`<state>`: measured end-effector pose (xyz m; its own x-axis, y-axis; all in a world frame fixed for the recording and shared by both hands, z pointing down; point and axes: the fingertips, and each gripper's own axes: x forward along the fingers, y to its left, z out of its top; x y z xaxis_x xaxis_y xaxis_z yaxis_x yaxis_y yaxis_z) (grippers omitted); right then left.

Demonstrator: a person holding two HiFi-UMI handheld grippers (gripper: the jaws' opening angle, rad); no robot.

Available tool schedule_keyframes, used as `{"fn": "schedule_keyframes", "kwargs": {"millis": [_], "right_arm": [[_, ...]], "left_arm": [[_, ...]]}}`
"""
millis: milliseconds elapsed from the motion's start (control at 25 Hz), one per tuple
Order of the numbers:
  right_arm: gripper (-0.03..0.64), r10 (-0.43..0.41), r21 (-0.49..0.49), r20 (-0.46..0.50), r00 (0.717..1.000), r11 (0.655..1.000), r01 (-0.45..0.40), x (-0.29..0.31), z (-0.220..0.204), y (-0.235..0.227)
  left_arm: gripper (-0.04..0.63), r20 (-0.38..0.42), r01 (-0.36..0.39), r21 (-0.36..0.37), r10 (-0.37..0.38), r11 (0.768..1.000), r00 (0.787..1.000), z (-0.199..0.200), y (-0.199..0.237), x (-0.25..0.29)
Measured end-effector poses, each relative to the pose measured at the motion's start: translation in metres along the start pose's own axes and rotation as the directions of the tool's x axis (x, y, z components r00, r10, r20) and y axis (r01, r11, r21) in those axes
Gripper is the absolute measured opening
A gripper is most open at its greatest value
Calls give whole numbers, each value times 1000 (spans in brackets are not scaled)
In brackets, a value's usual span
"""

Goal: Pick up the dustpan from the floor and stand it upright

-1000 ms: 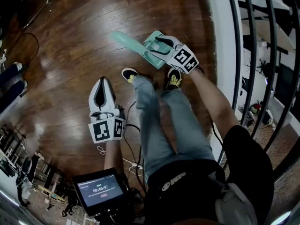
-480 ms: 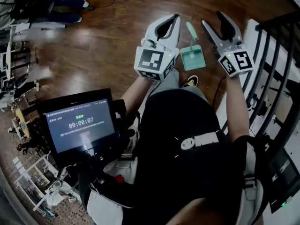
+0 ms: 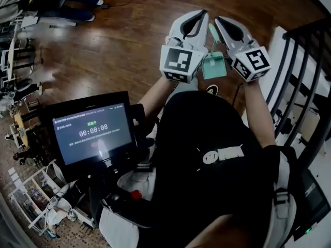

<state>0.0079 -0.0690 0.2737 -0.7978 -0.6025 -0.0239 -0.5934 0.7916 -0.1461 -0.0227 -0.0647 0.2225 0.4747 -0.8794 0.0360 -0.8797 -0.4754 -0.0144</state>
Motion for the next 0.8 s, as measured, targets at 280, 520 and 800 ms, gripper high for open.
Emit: {"fn": "schedule_keyframes", "kwargs": {"millis": [280, 520, 800], "right_arm": [[3, -3, -30, 7, 1000, 1000, 4, 7, 11, -1], [3, -1, -55, 32, 999, 998, 3, 7, 22, 1], [3, 13, -75, 50, 999, 997, -9, 9, 26, 7]], "left_arm": [[20, -1, 1, -23, -1, 1000, 1000, -1, -1, 3], [20, 13, 6, -22, -6, 1000, 1000, 5, -3, 7], [20, 23, 15, -14, -15, 1000, 1000, 7, -6, 9]]}}
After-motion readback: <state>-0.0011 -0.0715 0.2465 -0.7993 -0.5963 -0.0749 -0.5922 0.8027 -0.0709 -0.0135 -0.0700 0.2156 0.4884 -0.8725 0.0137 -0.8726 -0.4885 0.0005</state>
